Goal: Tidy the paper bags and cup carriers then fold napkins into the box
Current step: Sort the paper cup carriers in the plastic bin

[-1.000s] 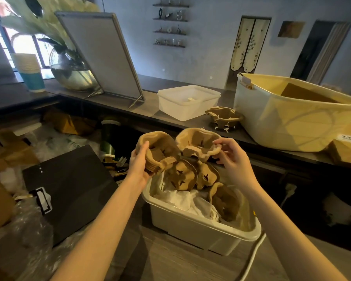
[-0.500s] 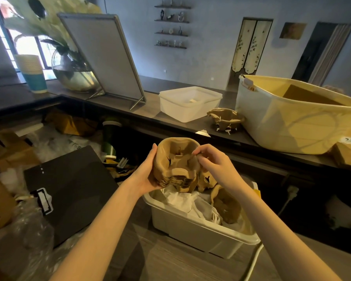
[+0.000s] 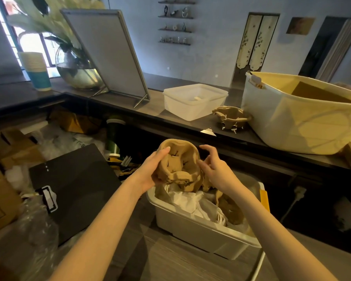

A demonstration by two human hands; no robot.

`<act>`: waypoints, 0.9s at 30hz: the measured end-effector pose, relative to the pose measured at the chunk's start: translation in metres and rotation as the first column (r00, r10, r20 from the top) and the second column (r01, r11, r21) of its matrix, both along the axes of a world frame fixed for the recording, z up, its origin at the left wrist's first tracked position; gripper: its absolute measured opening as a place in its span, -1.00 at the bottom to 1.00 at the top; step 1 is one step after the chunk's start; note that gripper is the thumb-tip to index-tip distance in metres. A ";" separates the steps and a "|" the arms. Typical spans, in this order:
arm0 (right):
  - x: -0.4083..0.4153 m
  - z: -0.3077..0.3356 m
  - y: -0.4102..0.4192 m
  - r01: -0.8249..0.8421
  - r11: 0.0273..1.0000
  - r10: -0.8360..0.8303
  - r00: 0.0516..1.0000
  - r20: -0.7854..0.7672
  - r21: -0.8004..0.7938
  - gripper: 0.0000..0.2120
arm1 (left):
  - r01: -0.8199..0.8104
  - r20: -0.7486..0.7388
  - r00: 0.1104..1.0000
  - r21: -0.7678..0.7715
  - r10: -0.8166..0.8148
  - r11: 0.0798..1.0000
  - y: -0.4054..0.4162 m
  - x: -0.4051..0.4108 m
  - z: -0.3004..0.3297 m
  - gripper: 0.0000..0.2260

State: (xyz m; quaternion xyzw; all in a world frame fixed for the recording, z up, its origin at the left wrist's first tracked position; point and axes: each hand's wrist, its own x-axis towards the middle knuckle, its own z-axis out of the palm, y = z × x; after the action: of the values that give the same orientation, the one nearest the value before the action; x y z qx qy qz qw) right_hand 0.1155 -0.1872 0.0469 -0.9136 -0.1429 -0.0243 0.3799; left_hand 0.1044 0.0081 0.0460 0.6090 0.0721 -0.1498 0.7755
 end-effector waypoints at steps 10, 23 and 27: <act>0.024 -0.046 0.001 0.260 0.918 -0.294 0.953 -0.074 -0.301 -0.59 | -0.346 -0.034 0.938 -0.148 0.345 0.927 0.024 0.022 -0.013 -0.52; 0.030 -0.053 0.019 0.299 0.908 -0.334 0.940 -0.075 -0.293 -0.82 | -0.406 -0.054 0.914 -0.135 0.403 0.904 0.035 0.032 -0.026 -0.51; 0.020 -0.038 0.009 0.352 0.935 -0.354 0.935 -0.040 -0.047 -0.81 | -0.404 -0.054 0.915 -0.113 0.401 0.908 0.035 0.032 -0.026 -0.46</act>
State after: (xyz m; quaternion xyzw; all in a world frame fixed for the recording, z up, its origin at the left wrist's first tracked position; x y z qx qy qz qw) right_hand 0.1354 -0.1782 0.0085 -0.9320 0.0319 -0.0675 0.3548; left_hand 0.1366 0.0428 0.0202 0.5305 0.1982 0.0002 0.8242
